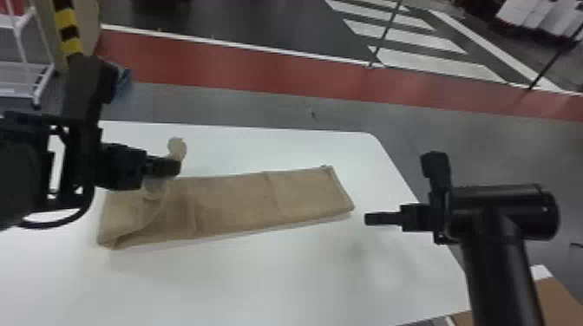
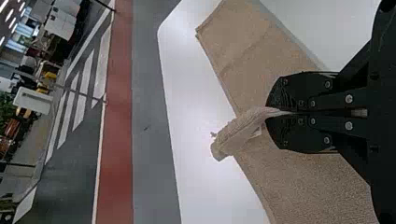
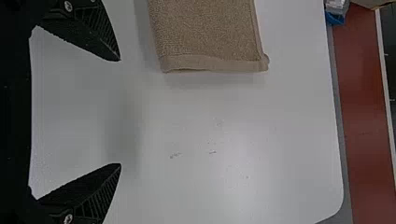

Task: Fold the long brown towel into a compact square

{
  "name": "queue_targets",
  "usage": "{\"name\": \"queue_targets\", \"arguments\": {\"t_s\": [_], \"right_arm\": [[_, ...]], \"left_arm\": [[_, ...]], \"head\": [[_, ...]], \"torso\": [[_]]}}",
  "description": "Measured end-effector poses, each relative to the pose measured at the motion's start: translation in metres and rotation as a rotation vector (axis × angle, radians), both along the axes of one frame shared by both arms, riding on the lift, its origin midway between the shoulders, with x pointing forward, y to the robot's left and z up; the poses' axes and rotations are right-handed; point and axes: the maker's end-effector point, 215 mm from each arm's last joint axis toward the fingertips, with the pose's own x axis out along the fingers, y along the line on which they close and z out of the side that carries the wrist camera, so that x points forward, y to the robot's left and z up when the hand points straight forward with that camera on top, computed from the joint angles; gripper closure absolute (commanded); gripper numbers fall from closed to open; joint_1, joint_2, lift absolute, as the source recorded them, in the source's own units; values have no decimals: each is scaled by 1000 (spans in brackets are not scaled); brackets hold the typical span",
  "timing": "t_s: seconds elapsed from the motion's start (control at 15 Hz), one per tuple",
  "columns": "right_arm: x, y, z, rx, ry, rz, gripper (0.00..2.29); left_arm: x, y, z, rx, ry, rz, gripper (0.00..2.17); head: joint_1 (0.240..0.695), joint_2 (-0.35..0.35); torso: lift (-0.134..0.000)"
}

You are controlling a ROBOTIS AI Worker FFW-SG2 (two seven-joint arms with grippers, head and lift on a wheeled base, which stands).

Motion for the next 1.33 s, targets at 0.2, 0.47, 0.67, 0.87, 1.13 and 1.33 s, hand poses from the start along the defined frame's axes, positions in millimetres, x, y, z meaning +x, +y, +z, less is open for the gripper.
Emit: {"name": "queue_targets", "arguments": {"t_s": [0.2,0.47,0.67,0.87,1.13,1.33], "right_arm": [[-1,1,-2,5,2,1,76],[-4,-4,-2,14,-3,-8,76],[-2,-6,3,18,-13,-15,76],[3,-1,9,27,-24,-16,76],[9,23,27,96,-62,-14,76],[28,64,44,186,-116,14,76]], "left_arm": [[22,-25,-1,59,-69,-19,2054],[21,-62,-4,84,-107,-81,-1],[9,-76,-14,92,-96,-113,29],[4,-87,-18,117,-111,-127,33],[7,-69,-17,64,-107,-86,29],[21,-19,-13,-27,-101,10,33]], "head": [[695,-350],[695,-350],[695,-350],[695,-350],[695,-350],[695,-350]], "torso": [[-120],[-120],[-120],[-120],[-120],[-120]]}}
